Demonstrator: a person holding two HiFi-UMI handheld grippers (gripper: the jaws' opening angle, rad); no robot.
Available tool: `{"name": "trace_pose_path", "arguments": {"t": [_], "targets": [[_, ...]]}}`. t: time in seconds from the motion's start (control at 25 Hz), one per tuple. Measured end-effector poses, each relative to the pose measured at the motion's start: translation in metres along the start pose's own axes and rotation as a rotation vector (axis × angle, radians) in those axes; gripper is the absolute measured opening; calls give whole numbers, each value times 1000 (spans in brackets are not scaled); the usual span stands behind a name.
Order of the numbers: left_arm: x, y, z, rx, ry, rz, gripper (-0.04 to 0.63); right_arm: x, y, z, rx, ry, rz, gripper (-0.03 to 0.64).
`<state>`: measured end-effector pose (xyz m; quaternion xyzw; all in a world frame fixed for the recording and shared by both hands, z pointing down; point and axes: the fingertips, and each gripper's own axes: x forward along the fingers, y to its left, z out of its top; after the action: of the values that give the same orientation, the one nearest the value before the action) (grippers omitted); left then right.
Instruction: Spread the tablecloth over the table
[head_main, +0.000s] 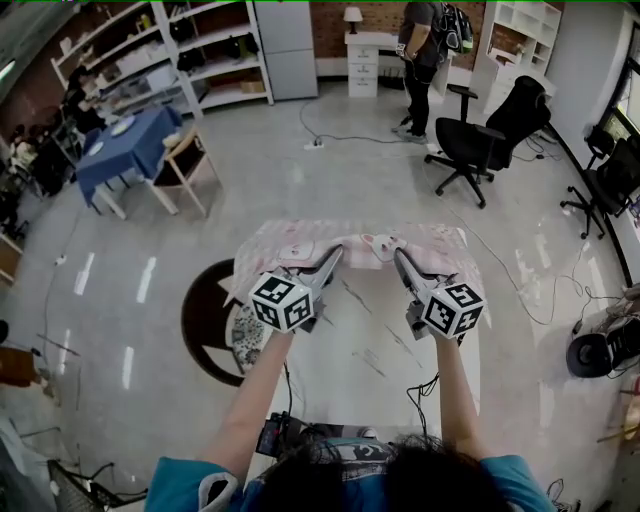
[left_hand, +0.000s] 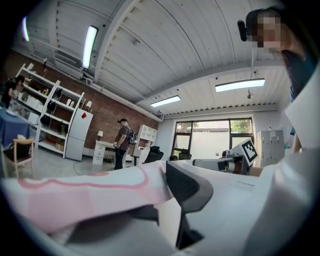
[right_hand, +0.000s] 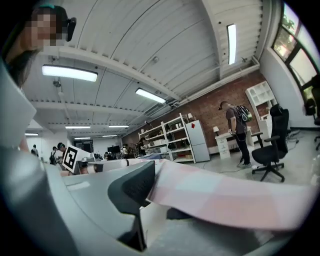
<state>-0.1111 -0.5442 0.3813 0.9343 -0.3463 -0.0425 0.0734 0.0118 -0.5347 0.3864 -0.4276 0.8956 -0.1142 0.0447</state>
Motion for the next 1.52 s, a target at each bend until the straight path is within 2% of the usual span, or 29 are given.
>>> {"name": "trace_pose_path", "arguments": {"t": [0.28,0.44,0.6,0.88,1.24,1.52], "targets": [[-33,-41,-59,-180,68,38,66,-52,12,-56,170,49,13,58],[-48,-67,-87,-275,84,43,64,-83,18,-80,217,65,19,58],[-73,-90,-112,-376,76,92,66,-111,35,-102,248,97,37,55],[-109,-116,-157,-510,91,148,71,-146,56,-143,348,137,51,48],[-143,-141,-205,-601,146,188,80,-180,75,-189,450,204,51,48],[-165,-150,-230,-619,207,187,83,-196,91,-218,521,225,23,48]]}}
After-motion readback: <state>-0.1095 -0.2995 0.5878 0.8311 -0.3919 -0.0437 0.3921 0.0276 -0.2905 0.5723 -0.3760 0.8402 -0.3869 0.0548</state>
